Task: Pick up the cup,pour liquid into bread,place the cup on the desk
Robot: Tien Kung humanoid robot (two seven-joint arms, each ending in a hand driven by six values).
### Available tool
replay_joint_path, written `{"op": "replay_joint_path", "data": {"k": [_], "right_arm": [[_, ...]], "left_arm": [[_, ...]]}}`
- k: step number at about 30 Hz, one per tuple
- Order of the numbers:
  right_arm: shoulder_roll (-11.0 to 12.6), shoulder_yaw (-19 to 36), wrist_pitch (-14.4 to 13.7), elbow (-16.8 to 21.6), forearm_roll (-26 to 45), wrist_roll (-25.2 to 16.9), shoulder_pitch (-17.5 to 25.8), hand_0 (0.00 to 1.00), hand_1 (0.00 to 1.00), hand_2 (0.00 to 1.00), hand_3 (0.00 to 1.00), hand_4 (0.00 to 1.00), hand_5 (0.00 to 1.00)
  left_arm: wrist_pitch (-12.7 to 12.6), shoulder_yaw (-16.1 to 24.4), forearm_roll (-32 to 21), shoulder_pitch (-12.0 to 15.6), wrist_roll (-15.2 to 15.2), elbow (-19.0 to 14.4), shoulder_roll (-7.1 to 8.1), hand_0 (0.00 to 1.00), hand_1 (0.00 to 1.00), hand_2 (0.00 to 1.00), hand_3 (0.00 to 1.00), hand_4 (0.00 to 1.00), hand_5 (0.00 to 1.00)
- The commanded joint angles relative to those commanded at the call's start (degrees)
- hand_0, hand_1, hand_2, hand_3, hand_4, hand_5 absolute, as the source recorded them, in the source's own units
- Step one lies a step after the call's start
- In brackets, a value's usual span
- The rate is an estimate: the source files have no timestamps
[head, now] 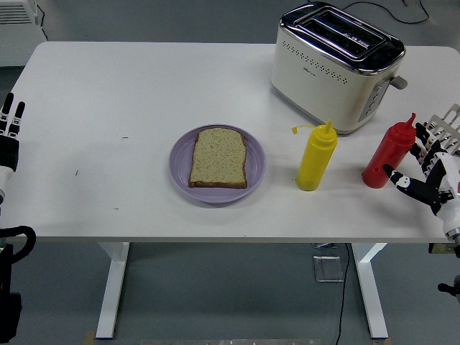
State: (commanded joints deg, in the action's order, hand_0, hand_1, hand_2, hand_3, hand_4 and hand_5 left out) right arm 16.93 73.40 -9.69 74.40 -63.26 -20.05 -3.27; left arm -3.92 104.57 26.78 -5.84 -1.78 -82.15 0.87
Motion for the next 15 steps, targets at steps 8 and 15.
{"op": "replay_joint_path", "data": {"k": [8, 15], "right_arm": [[-1.56, -3.35, -1.17, -2.79, 2.12, -0.87, -4.47, 0.994, 0.931, 0.998, 0.998, 0.835, 0.074], [-1.99, -5.54, -3.86, -4.72, 4.67, -2.07, -6.89, 0.904, 0.854, 0.919, 0.998, 0.826, 0.066]], "left_arm": [[0.00, 0.36, -0.03, -0.25, 0.00, -0.03, 0.01, 0.792, 0.742, 0.743, 0.700, 0.509, 0.994], [0.04, 0.55, -0.04, -0.31, 0.00, -0.08, -0.01, 0.791, 0.740, 0.743, 0.698, 0.509, 0.993]]}}
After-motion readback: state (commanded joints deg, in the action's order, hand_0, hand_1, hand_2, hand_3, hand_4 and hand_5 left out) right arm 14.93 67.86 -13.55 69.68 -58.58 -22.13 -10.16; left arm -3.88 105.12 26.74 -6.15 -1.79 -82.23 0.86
